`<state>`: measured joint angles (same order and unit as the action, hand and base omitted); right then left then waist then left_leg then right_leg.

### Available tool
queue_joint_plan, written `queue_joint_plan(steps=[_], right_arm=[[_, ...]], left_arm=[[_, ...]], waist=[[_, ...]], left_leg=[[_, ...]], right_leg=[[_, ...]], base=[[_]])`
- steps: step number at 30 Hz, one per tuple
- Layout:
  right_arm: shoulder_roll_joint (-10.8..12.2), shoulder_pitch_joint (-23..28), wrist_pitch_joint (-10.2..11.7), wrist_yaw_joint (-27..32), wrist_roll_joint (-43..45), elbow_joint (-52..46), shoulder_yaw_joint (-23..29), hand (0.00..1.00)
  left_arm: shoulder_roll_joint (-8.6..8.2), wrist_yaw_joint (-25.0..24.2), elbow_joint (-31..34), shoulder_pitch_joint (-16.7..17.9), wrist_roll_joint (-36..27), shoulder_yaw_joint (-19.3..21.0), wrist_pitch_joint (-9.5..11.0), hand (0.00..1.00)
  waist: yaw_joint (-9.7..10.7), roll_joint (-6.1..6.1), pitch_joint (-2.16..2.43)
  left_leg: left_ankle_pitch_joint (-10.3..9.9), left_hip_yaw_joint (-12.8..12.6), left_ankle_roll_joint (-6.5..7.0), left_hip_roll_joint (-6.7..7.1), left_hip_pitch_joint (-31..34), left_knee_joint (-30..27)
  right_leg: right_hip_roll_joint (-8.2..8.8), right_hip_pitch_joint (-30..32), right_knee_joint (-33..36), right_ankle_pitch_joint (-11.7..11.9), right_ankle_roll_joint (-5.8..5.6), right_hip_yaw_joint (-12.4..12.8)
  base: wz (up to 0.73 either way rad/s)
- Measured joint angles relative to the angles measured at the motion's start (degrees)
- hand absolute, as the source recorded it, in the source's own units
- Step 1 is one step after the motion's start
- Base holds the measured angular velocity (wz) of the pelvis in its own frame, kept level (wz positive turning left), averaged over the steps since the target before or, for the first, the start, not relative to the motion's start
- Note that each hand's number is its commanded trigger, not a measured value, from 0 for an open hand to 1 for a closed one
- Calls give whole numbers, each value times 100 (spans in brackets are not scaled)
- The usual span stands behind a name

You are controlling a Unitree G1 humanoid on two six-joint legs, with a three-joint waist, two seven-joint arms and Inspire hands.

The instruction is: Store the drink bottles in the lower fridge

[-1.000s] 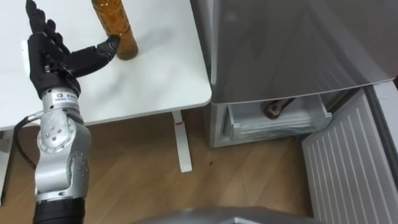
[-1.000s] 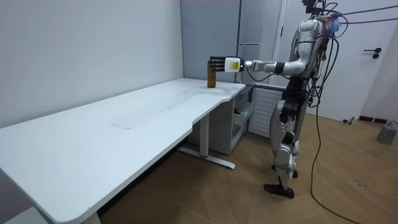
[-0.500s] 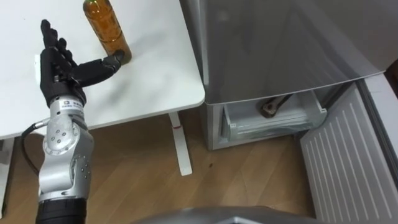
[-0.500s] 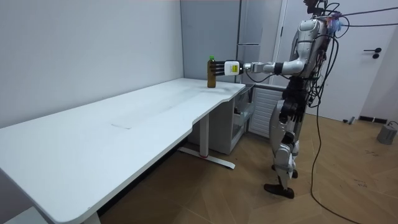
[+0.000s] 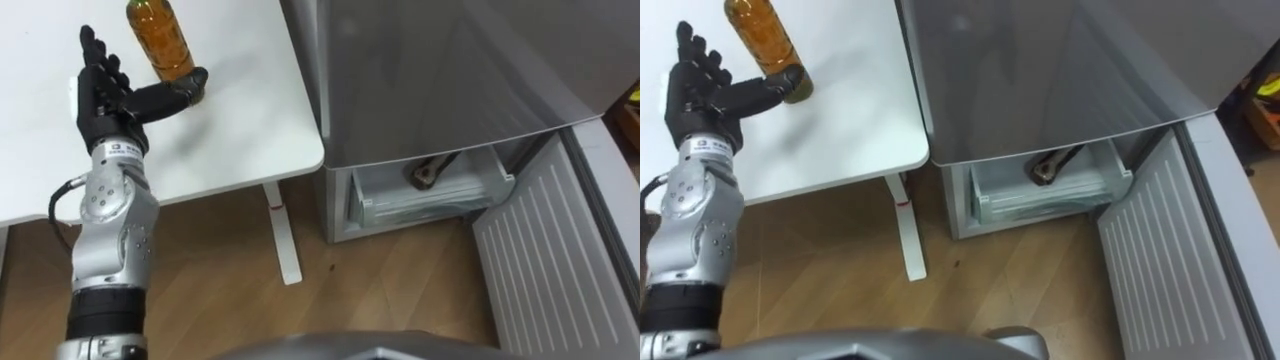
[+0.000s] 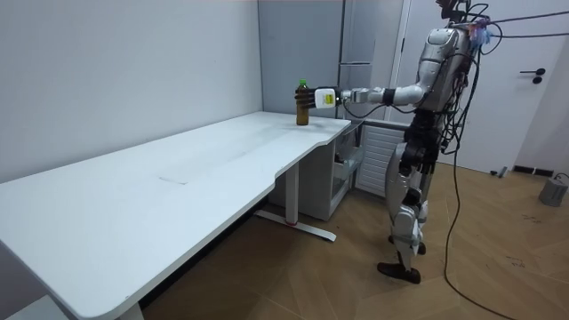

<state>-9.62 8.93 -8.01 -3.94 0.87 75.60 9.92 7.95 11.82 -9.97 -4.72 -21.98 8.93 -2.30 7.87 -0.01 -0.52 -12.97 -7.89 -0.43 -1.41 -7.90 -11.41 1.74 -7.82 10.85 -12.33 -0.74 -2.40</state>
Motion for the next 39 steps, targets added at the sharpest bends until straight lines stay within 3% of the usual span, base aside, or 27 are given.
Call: queue_joint_plan(steps=[6, 10, 20, 25, 31, 39], right_arm=[[-3, 67, -86, -128, 78, 2, 4, 0], [-3, 67, -88, -211, 202, 7, 28, 0], [-21, 83, -82, -187, 237, -6, 35, 0], [-32, 146, -79, -223, 449, -27, 41, 0], [-42, 139, -81, -231, 450, -23, 47, 0], [-163, 142, -83, -243, 450, -21, 47, 0]], left_arm=[[110, -8, -572, -320, -107, 5, -44, 0], [205, 15, -696, -403, -103, 34, -240, 0], [719, 179, -1097, -614, -107, 69, -241, 0], [792, 168, -1513, -894, -105, 331, -243, 0], [1050, 179, -1833, -1080, -103, 449, -247, 0], [1077, 182, -1834, -1080, -104, 449, -247, 0]], waist=[[19, 10, 6], [90, 10, 7], [153, 119, 10], [133, 147, 12], [143, 154, 16], [141, 170, 25]], left_leg=[[0, -134, 0, -12, -43, 9], [-1, -150, 1, -8, -80, 53], [-11, -278, -15, -58, -184, 175], [-11, -316, -16, -60, -220, 175], [-11, -363, -16, -60, -233, 173], [-11, -375, -16, -60, -247, 177]], right_leg=[[-13, 41, 84, 2, 2, 143], [-25, 55, 89, 8, -8, 238], [-103, 89, 87, 54, 13, 405], [-112, 84, 88, 54, 13, 468], [-118, 96, 99, 55, 10, 538], [-121, 93, 100, 55, 8, 549]], base=[[-14], [-9], [-10], [-7], [-4], [0]])
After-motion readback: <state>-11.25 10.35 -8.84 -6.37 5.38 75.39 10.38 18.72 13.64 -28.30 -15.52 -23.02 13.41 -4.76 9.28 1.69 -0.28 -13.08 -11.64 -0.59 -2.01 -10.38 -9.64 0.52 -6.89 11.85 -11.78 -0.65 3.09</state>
